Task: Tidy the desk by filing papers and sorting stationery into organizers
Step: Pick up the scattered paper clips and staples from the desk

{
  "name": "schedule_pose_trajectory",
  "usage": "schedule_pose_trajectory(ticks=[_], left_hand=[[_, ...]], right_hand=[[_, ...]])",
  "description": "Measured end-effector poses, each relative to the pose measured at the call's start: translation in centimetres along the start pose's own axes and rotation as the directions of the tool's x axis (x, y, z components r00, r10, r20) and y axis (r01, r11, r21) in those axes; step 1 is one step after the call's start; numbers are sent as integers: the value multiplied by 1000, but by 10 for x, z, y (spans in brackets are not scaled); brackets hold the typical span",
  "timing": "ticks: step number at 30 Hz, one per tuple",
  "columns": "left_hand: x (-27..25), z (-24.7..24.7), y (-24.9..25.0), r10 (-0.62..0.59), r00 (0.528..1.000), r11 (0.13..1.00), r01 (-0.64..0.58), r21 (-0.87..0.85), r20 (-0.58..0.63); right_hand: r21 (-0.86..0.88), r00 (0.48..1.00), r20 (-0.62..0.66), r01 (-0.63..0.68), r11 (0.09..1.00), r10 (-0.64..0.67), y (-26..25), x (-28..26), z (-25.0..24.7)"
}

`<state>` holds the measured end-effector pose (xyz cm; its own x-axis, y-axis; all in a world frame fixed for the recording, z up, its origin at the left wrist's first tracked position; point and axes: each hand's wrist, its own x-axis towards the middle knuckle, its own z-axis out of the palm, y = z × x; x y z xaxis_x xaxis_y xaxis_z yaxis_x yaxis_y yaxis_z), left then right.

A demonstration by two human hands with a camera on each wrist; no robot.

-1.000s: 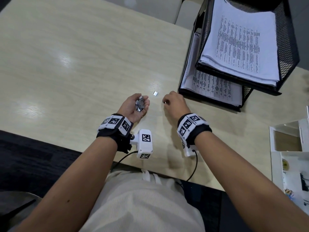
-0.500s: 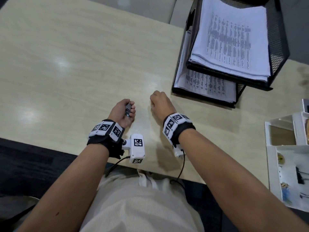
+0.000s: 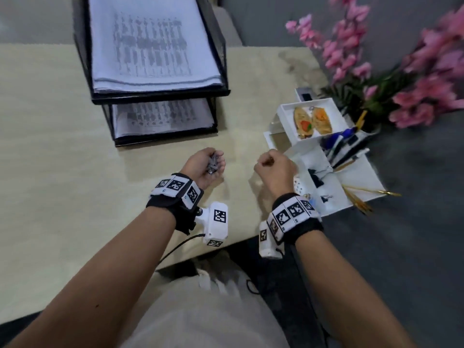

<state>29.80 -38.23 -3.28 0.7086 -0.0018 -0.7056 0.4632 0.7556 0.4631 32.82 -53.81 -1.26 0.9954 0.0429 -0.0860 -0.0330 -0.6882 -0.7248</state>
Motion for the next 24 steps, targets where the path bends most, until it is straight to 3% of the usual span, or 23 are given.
schedule_pose_trajectory(ticks=[5,10,12,19,24], left_hand=[[26,104,-28,-91,987,984,69,162,135],[41,155,-65,-128,989,926,95,366,68],[42,165,-78,-127,991,891,97,443,37],[40,181,-99,35,998,705,6,709,-44],[40,194,-105,12,999,553,-50,832,52]], right_hand=[[-172,994,-48,-109,979,102,49,37,-61],[-333,971,223,-5,943,84,74,35,-83],[-362,958,277,36,931,71,82,31,-89],[-350,972,215,-9,937,90,91,21,-96],[-298,987,157,4,954,45,102,14,-95]])
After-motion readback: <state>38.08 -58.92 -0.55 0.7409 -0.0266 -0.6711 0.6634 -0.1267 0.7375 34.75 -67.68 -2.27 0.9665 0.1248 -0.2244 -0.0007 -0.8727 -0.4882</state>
